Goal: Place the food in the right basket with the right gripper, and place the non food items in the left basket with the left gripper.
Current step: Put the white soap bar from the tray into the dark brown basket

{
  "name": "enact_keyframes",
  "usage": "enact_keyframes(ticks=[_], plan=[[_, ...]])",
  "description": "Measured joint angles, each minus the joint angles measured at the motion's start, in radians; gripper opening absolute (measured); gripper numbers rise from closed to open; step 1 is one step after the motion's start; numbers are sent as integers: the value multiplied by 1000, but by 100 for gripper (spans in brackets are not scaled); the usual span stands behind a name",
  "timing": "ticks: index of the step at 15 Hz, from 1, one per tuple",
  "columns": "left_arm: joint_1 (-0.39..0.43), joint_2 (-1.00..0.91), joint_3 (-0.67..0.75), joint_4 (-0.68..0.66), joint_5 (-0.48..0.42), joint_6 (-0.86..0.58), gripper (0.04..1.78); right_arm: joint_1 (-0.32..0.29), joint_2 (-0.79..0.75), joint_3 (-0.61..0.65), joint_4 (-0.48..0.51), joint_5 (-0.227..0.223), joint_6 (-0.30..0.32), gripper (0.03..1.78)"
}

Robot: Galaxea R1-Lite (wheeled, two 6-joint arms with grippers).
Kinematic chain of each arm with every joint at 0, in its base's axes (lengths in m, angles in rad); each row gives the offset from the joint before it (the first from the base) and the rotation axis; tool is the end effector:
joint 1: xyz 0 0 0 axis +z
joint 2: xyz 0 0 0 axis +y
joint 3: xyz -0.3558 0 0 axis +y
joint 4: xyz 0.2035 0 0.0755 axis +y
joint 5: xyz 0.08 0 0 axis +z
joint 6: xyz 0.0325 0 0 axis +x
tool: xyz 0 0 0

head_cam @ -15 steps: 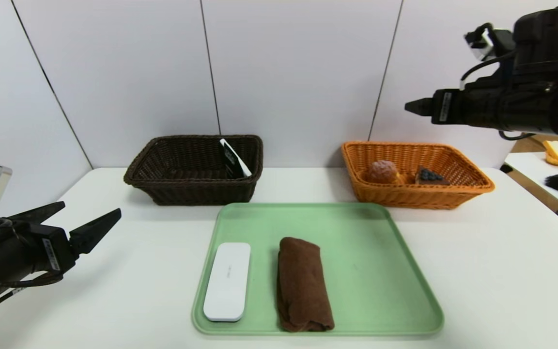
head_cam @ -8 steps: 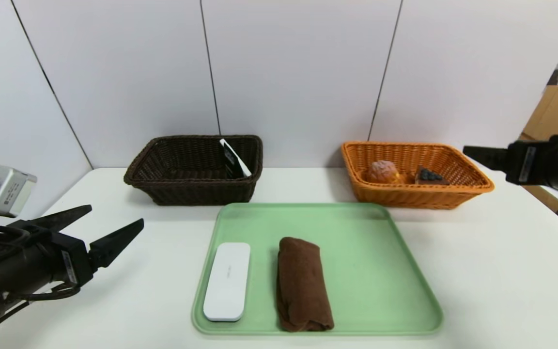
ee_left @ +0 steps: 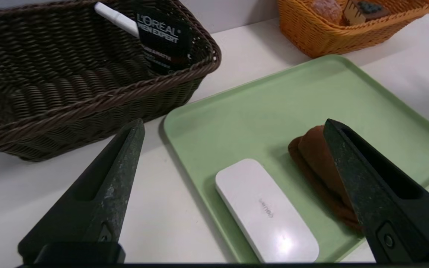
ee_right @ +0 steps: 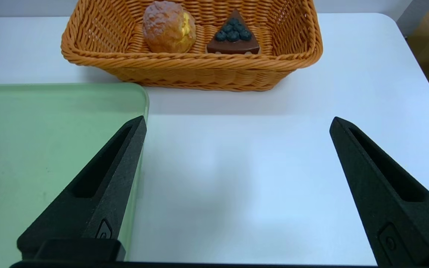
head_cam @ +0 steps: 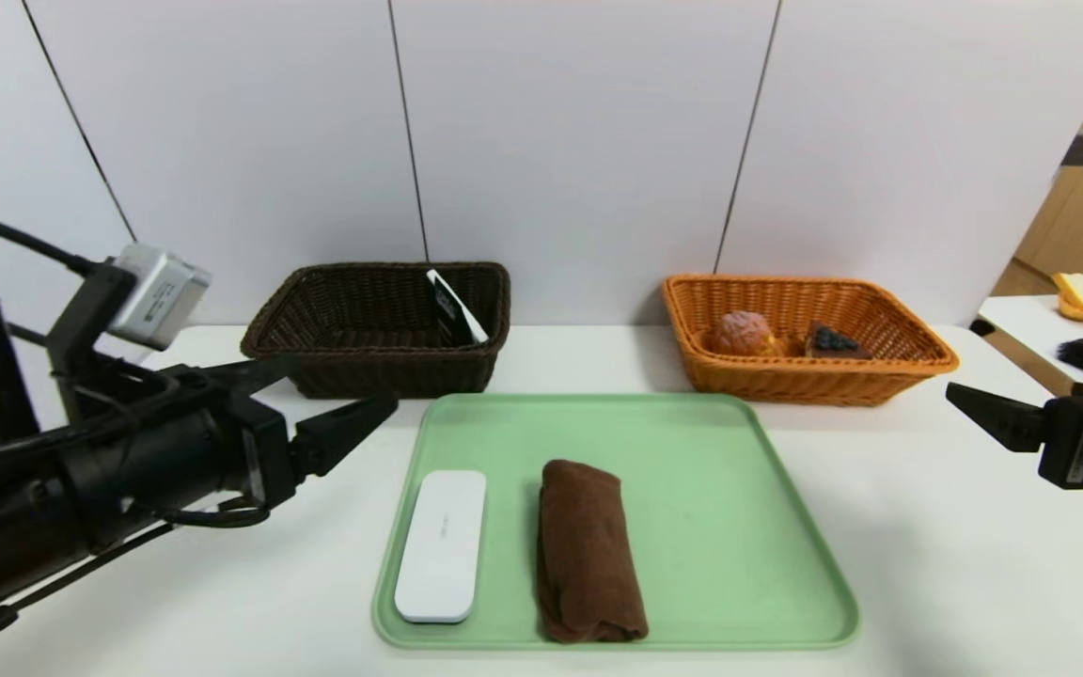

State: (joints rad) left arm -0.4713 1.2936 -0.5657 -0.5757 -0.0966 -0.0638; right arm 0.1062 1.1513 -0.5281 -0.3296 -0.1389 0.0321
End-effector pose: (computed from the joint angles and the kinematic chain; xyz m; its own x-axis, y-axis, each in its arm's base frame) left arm 0.1909 -0.1008 0.2462 0.8328 -0.5326 -0.1509 0.5272 0.8462 -0.0776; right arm 0.1713 0.0137 0.2350 0.9573 -0.0372 -0.2866 0.0360 0.9993 -0.0093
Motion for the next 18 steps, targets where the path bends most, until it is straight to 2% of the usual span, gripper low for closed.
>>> enact_keyframes(ticks=[3, 7, 8, 10, 12, 18], plan=[[-76, 93, -204, 244, 54, -60, 169, 0, -3, 19, -1, 1, -1, 169], [-149, 211, -545, 678, 121, -214, 169, -21, 19, 22, -2, 6, -2, 169], [-175, 244, -603, 806, 131, -258, 169, -27, 29, 16, -4, 7, -3, 169], [-218, 291, -641, 964, 139, -346, 169, -33, 47, 7, -5, 9, -4, 169], [-235, 311, -634, 1022, 140, -379, 169, -39, 60, 1, -7, 10, -5, 169], [-269, 335, -564, 1021, 181, -411, 169, -43, 82, 6, -6, 13, -8, 169]])
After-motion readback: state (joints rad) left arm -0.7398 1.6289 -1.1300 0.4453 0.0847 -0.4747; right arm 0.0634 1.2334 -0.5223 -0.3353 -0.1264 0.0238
